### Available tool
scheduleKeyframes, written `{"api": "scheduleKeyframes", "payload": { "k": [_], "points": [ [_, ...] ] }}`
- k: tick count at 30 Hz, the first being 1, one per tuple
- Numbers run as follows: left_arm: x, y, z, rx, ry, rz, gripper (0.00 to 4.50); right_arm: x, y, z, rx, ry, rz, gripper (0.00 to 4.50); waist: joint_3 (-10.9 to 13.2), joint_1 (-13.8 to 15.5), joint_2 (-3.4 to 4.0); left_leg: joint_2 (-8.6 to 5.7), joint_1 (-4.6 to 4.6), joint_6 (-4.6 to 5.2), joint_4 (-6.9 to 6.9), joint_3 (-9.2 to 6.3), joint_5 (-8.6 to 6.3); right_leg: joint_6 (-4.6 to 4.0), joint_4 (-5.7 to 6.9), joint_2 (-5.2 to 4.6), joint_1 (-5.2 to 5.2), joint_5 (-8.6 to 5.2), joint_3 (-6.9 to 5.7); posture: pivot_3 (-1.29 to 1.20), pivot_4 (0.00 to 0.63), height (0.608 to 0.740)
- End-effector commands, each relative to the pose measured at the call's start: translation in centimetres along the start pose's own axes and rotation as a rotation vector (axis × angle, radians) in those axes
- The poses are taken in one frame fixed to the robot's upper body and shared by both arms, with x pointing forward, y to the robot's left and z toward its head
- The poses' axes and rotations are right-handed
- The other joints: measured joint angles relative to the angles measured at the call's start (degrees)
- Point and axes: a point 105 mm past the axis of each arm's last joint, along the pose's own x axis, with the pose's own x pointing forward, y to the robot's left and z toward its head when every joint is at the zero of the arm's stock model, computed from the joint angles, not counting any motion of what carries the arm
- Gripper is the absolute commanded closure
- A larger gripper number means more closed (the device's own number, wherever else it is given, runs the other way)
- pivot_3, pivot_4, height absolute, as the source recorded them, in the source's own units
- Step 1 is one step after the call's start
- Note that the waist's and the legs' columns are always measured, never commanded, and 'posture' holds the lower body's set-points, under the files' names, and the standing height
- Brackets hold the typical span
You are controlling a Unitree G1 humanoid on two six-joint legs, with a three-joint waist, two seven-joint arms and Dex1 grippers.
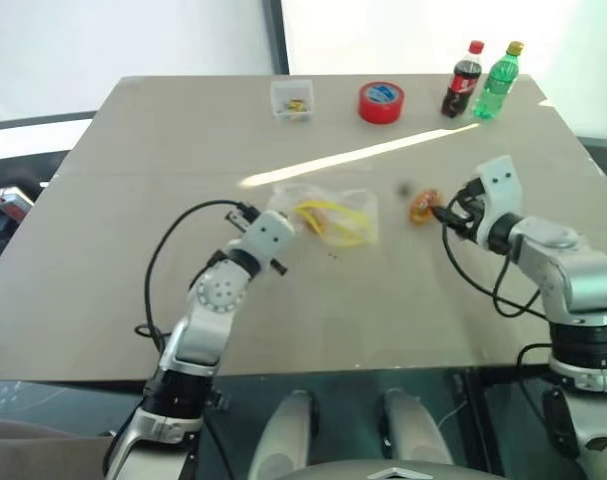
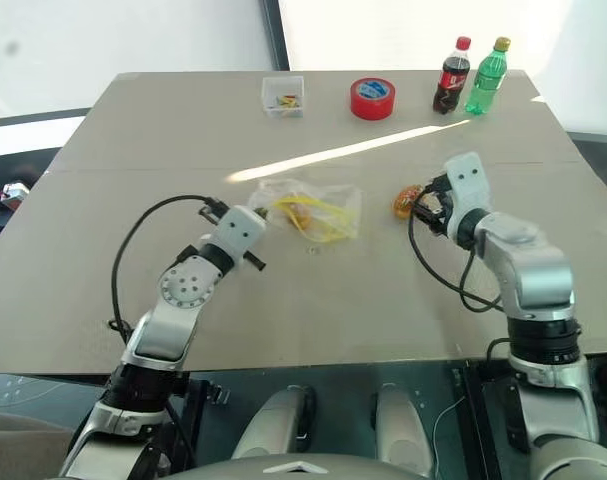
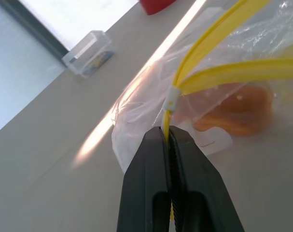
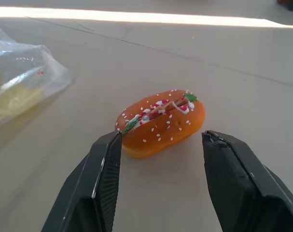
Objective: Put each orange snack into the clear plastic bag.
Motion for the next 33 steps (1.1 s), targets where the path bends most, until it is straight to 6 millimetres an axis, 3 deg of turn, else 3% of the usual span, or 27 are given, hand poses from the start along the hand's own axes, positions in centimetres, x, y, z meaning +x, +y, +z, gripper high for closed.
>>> {"api": "scheduleKeyframes", "payload": {
  "k": [1,2,6,11,16,22,28,33],
  "points": [
    [-0.7,2.0,1.8,0.014,-0.046,0.112,4.5,0.0,-0.6,0.8,0.016,-0.03,-0.113,1.83,0.0,0.09,0.0,-0.01,0.0,0.0,0.0,0.0,0.0,0.0,-0.01,-0.01,0.0,0.0,0.0,0.0,0.15,0.74],
    [-0.8,2.1,1.8,0.009,-0.044,0.127,4.5,0.1,-0.3,0.6,0.028,-0.026,-0.116,1.83,-0.01,0.14,-0.01,-0.02,0.0,0.0,0.0,0.01,0.0,0.0,-0.01,-0.02,0.0,0.0,0.01,0.0,0.15,0.74],
    [-1.3,1.8,1.8,-0.015,-0.03,0.127,4.5,0.4,0.7,0.4,0.057,-0.024,-0.123,0.05,-0.01,0.2,0.0,-0.02,-0.01,0.0,0.0,-0.01,0.0,0.0,-0.02,-0.02,0.0,0.0,0.0,0.0,0.15,0.74],
    [-1.5,1.0,1.8,-0.026,-0.025,0.108,4.5,0.9,1.4,0.5,0.13,-0.032,-0.162,0.05,-0.01,0.13,0.0,-0.01,0.0,0.0,0.0,-0.01,0.0,0.0,-0.01,0.0,0.0,0.0,-0.01,0.0,0.15,0.74],
    [-1.3,0.8,1.9,-0.033,-0.031,0.095,4.5,3.0,1.3,0.4,0.212,-0.037,-0.235,0.05,-0.01,-0.08,0.01,-0.01,0.03,0.0,0.0,0.03,0.0,-0.01,0.01,0.01,-0.01,0.01,0.02,0.0,0.15,0.74],
    [-1.1,0.4,2.2,-0.037,-0.043,0.075,4.5,5.3,1.8,0.1,0.196,-0.026,-0.235,0.05,-0.01,-0.08,0.01,-0.02,0.01,0.0,-0.01,0.17,0.0,-0.01,0.0,0.01,-0.02,0.0,0.01,0.0,0.15,0.74],
    [-1.2,0.3,2.3,-0.042,-0.043,0.079,4.5,5.7,1.7,-0.3,0.16,-0.026,-0.239,0.05,0.0,-0.13,0.02,-0.01,0.01,0.0,-0.02,0.2,0.0,-0.01,0.0,0.02,-0.03,0.0,0.01,0.0,0.15,0.74],
    [-1.0,0.0,2.5,-0.048,-0.051,0.066,4.5,5.6,1.4,-0.1,0.136,-0.045,-0.246,2.33,0.0,-0.12,0.02,-0.01,0.01,0.0,-0.02,0.2,0.0,-0.01,0.0,0.02,-0.03,0.0,0.01,0.0,0.15,0.74]
  ]
}}
